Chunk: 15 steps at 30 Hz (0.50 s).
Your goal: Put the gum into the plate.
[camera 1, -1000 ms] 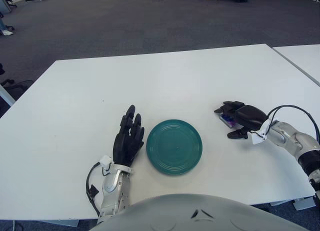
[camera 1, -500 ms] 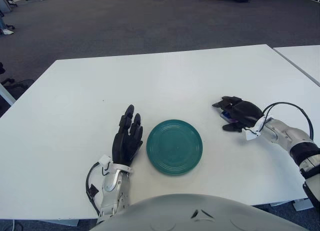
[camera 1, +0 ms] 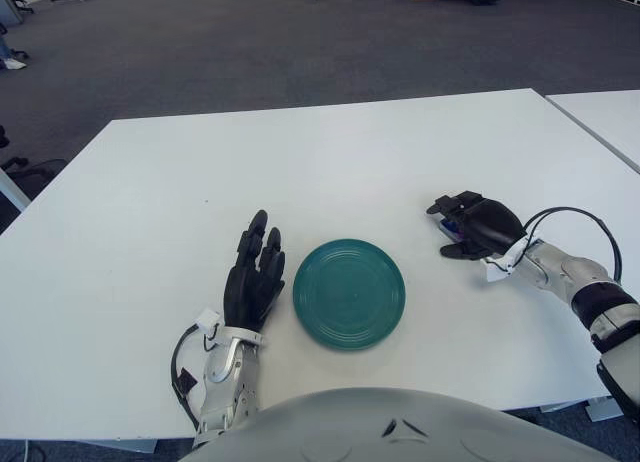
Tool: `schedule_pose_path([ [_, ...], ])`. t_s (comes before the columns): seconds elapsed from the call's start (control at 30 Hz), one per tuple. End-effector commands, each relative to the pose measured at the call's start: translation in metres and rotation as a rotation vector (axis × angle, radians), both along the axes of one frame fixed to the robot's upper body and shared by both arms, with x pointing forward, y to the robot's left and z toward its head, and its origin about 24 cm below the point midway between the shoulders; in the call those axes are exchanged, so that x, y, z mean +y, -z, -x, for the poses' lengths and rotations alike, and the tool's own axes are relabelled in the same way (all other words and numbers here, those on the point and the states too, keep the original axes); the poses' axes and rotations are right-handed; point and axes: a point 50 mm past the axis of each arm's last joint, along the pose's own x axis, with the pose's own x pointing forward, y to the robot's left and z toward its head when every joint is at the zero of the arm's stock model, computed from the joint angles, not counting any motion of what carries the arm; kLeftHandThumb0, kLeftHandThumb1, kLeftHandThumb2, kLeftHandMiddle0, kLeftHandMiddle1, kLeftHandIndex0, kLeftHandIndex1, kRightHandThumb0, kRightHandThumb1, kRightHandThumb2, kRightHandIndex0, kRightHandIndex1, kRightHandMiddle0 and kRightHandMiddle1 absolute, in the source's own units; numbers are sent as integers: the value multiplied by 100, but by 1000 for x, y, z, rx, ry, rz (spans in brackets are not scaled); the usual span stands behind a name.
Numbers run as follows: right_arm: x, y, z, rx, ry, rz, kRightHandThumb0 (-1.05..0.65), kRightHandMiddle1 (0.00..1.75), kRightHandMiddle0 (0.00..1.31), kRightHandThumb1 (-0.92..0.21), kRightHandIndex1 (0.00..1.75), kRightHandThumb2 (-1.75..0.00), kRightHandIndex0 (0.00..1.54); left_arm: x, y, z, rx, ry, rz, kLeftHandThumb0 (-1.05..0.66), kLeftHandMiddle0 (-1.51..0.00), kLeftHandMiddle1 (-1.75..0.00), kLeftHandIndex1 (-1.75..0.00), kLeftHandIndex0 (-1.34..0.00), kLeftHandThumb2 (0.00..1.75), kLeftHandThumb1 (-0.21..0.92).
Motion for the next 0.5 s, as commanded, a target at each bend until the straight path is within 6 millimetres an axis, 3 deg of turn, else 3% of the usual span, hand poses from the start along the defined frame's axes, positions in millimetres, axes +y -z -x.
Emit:
schedule_pose_path([
  [0.0, 7, 27, 17, 85, -48, 53, -54, 172, 26, -83, 162, -65, 49, -6, 8, 8, 71, -15, 32, -81, 0, 0, -25, 0, 17, 92],
  [0.17, 10, 29, 19, 65, -57, 32, -42, 174, 33, -70, 173, -81, 55, -5, 7, 9, 75, -16, 31, -81, 0, 0, -22, 0, 19, 92],
  [0.47, 15, 32, 21, 35, -83, 16, -42, 175, 43, -56, 175, -100, 68, -2, 2, 13, 90, -37, 53, -81, 0, 0, -26, 0, 22, 92],
])
